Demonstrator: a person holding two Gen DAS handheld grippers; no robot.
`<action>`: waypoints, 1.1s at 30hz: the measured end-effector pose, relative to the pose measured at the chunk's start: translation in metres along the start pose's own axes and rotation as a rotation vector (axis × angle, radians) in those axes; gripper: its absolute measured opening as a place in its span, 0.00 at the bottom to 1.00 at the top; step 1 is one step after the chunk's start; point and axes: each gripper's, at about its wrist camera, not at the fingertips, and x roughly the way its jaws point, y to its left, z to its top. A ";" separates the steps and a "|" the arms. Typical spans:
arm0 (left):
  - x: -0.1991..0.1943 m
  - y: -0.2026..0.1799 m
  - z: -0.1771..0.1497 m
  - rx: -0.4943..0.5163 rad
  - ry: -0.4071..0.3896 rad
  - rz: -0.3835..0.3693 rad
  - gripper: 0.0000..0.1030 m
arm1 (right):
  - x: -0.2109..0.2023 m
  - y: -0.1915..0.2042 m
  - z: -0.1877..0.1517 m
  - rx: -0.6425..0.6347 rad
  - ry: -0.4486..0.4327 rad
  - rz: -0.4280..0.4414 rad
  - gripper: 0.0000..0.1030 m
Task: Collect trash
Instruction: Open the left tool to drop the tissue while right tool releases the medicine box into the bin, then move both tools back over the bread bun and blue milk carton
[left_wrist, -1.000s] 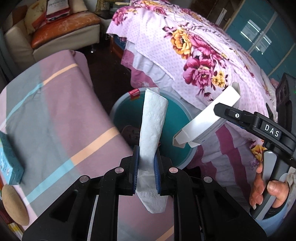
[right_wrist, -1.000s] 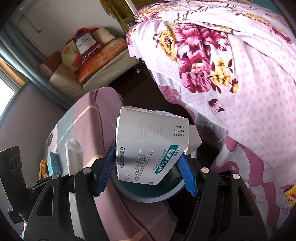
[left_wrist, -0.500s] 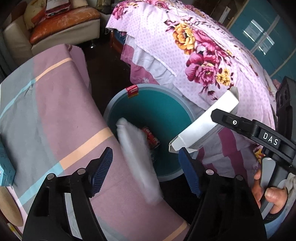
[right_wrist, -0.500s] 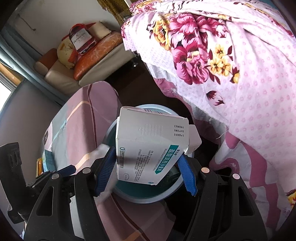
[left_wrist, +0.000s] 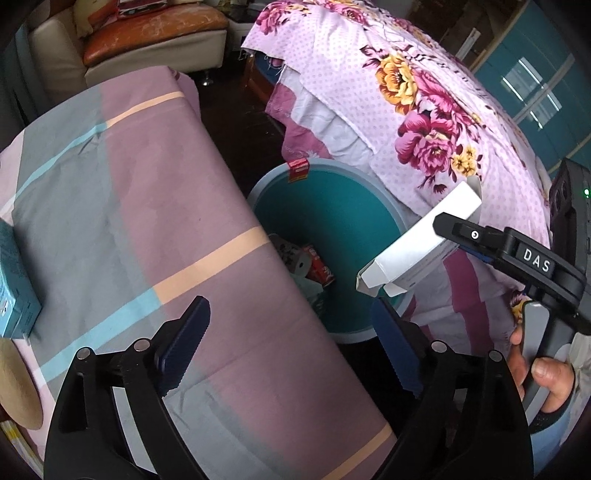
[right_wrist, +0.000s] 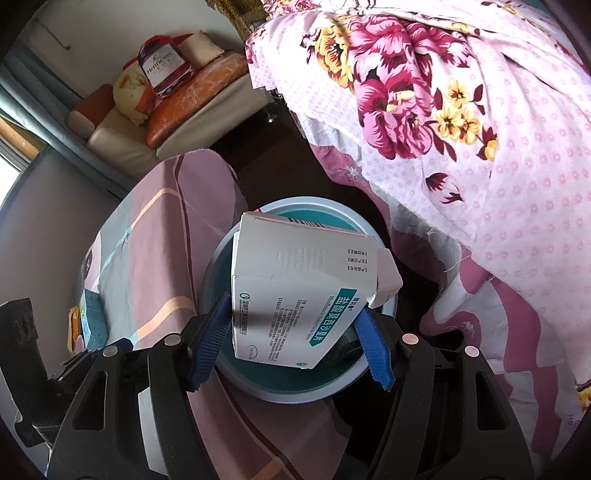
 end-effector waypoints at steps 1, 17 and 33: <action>-0.001 0.001 -0.002 0.000 0.001 0.001 0.87 | 0.001 0.001 0.000 -0.002 0.004 -0.003 0.62; -0.010 0.022 -0.021 -0.018 0.004 0.007 0.87 | 0.014 0.020 -0.008 0.008 0.091 -0.016 0.76; -0.041 0.068 -0.047 -0.110 -0.031 -0.011 0.88 | 0.006 0.071 -0.022 -0.075 0.107 -0.013 0.77</action>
